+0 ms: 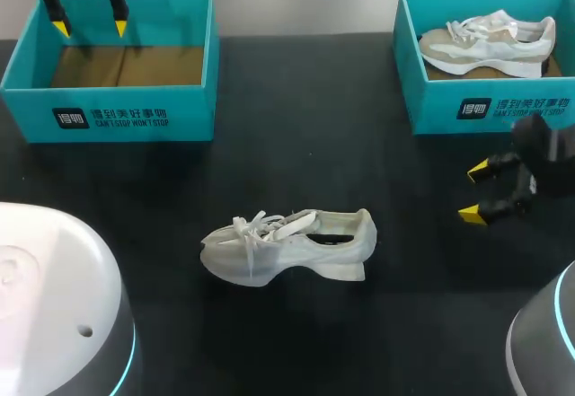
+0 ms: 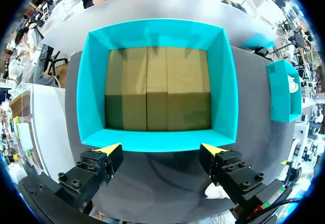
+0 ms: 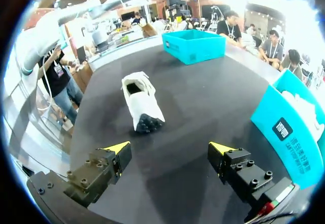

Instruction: Take the shoe out of the shoebox, open the shoe tongue, remove and reinsert the insole, then place the shoe into the shoebox

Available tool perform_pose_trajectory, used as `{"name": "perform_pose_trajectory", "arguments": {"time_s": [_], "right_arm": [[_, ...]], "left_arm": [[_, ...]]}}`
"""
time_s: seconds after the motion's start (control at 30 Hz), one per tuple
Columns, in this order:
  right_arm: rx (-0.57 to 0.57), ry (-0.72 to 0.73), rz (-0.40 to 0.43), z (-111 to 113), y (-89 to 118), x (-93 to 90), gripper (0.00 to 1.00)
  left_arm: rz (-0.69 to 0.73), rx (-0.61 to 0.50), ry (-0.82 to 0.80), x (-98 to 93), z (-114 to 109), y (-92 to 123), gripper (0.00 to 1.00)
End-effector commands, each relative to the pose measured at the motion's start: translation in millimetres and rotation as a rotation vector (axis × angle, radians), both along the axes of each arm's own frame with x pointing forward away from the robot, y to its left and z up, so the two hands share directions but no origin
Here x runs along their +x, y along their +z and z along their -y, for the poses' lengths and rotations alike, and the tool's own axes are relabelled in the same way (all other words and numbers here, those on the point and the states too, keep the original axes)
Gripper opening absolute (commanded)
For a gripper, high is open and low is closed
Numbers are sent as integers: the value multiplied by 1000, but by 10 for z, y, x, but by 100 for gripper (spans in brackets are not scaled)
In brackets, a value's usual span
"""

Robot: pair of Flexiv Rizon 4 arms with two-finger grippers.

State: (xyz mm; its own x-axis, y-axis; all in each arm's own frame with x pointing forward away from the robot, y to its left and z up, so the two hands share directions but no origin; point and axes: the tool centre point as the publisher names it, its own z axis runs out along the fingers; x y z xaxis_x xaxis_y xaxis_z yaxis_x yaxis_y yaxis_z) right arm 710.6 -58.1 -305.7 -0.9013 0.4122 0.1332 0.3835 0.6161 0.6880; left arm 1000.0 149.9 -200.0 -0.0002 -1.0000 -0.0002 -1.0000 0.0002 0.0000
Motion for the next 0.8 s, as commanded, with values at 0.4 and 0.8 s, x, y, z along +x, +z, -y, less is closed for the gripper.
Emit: {"name": "perform_pose_trajectory", "arguments": {"time_s": [0.4, 0.8], "right_arm": [[290, 99, 54, 436, -284, 45, 100], [274, 151, 77, 383, -524, -10, 100]], "left_arm": [[0, 0, 0, 0, 0, 0, 100], [0, 0, 0, 0, 0, 0, 100]]}}
